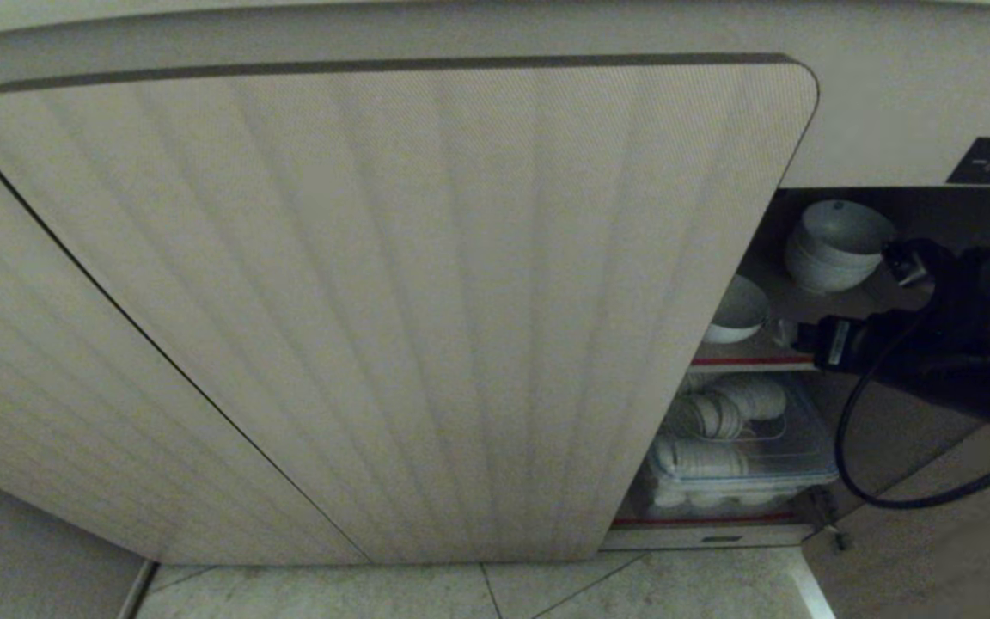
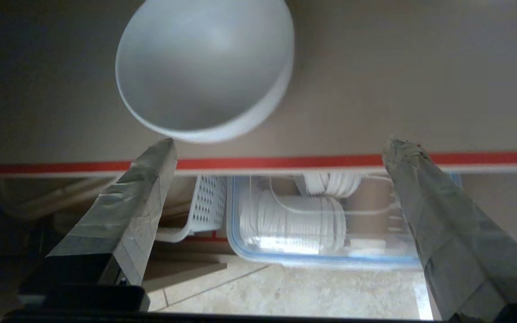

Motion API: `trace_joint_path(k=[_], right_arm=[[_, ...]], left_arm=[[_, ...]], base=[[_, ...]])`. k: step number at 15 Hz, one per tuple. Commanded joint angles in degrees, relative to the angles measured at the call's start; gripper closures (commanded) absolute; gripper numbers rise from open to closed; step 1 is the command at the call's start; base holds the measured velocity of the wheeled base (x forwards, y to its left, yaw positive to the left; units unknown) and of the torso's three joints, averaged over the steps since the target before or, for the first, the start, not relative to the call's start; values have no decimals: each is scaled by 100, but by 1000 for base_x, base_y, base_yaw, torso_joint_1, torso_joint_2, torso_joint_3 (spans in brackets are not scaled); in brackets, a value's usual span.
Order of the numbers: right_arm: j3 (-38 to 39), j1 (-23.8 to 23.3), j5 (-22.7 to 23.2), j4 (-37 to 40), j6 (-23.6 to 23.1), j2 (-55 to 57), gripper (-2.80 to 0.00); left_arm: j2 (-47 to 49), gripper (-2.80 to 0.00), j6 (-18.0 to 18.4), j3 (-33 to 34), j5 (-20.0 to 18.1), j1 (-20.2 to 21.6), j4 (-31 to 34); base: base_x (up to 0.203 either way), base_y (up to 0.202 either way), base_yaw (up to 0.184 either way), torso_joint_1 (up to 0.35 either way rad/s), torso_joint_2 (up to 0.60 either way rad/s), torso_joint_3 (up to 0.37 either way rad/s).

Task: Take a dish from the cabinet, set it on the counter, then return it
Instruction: Take the bowl from the cabinet

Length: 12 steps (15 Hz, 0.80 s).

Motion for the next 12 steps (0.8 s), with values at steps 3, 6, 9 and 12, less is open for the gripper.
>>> trace_joint_path(k=[3, 6, 9, 12], right_arm=[[-35, 173, -7, -410, 5, 318, -280], [-35, 192, -7, -455, -4, 363, -280], [-35, 192, -15, -595, -13, 439, -280], [-44, 194, -24, -784, -27, 544, -280]], left_arm=[[0, 0, 4, 1, -6, -4, -8], [0, 0, -2, 1, -2, 5, -5], [0, 0, 1, 1, 3, -4, -5], [0, 0, -2, 1, 3, -4, 1]], base=[[0, 0, 0, 0, 0, 0], [0, 0, 0, 0, 0, 0], [0, 0, 0, 0, 0, 0], [0, 0, 0, 0, 0, 0]])
